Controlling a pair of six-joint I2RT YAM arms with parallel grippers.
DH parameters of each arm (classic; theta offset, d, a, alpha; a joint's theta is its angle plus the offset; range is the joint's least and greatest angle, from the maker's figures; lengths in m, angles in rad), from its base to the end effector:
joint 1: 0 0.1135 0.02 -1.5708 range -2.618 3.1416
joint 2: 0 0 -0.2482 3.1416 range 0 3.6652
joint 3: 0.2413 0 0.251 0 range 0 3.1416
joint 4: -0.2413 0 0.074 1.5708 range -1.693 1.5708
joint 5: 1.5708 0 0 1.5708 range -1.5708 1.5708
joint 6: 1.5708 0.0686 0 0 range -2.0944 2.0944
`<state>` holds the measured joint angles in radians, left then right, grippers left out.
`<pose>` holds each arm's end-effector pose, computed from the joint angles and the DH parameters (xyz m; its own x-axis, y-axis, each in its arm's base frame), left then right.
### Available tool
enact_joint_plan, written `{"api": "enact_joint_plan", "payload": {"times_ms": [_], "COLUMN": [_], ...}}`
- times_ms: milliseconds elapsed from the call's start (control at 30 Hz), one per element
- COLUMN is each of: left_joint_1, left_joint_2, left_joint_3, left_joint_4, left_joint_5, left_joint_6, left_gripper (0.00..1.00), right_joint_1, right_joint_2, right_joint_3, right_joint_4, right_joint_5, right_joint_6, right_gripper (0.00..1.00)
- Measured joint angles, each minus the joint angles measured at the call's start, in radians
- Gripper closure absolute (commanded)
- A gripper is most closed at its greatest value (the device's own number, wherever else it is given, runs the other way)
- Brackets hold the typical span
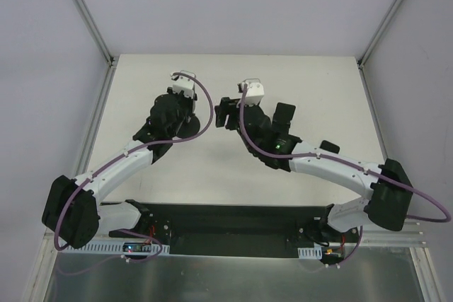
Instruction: Place the phone on the phone stand
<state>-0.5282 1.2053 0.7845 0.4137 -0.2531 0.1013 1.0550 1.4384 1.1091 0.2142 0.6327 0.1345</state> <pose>0.2839 -0.1458 0.2995 0.0214 0.1009 -0.9947 0.2709 0.9571 0.1029 0.2157 0.2981 0.3226 -0.1114 0.0229 -0.9935 -0.4005 0.9139 0.0659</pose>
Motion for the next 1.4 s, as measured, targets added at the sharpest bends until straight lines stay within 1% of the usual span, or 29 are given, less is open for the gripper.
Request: {"api": "enact_joint_plan", "payload": {"times_ms": [167,300,400,533,633,733,767,867,933,1000,1133,1300,1400], "left_joint_1": [-0.001,-0.002,-0.002,-0.001,-0.001,0.0,0.0,0.005,0.007,0.006,0.007,0.046,0.1], "left_joint_2": [0.0,-0.002,-0.005,-0.005,-0.006,-0.031,-0.053,-0.155,-0.227,-0.267,-0.3,-0.387,-0.429], "left_joint_3": [0.0,0.0,0.004,0.052,0.097,0.107,0.102,0.064,0.042,0.038,0.021,-0.056,-0.098], "left_joint_4": [-0.002,-0.006,-0.022,-0.126,-0.231,-0.338,-0.382,-0.47,-0.508,-0.521,-0.524,-0.5,-0.43], "left_joint_5": [-0.027,-0.066,-0.114,-0.264,-0.443,-0.634,-0.7,-0.83,-0.92,-1.017,-1.122,-1.15,-1.167], "left_joint_6": [-0.001,-0.022,-0.066,-0.178,-0.231,-0.256,-0.269,-0.286,-0.286,-0.268,-0.222,-0.205,-0.155], "left_gripper": [1.0,1.0,1.0,1.0,1.0,1.0,1.0,1.0,1.0,1.0,1.0,1.0,1.0], "right_joint_1": [-0.078,-0.166,-0.209,-0.235,-0.251,-0.266,-0.27,-0.277,-0.28,-0.28,-0.286,-0.293,-0.297], "right_joint_2": [-0.092,-0.103,-0.102,-0.102,-0.102,-0.102,-0.102,-0.102,-0.102,-0.101,-0.101,-0.1,-0.092], "right_joint_3": [-0.064,-0.085,-0.093,-0.093,-0.094,-0.094,-0.094,-0.094,-0.094,-0.094,-0.094,-0.094,-0.094], "right_joint_4": [0.051,0.063,0.062,0.063,0.063,0.063,0.063,0.063,0.063,0.063,0.063,0.063,0.065], "right_joint_5": [-0.029,-0.095,-0.145,-0.201,-0.233,-0.262,-0.271,-0.294,-0.308,-0.32,-0.339,-0.365,-0.384], "right_joint_6": [-0.039,-0.041,-0.04,-0.04,-0.038,-0.03,-0.026,-0.016,-0.011,-0.007,0.004,0.019,0.027], "right_gripper": [0.3,0.3,0.3,0.3,0.3,0.3,0.3,0.3,0.3,0.29,0.3,0.3,0.3]}}
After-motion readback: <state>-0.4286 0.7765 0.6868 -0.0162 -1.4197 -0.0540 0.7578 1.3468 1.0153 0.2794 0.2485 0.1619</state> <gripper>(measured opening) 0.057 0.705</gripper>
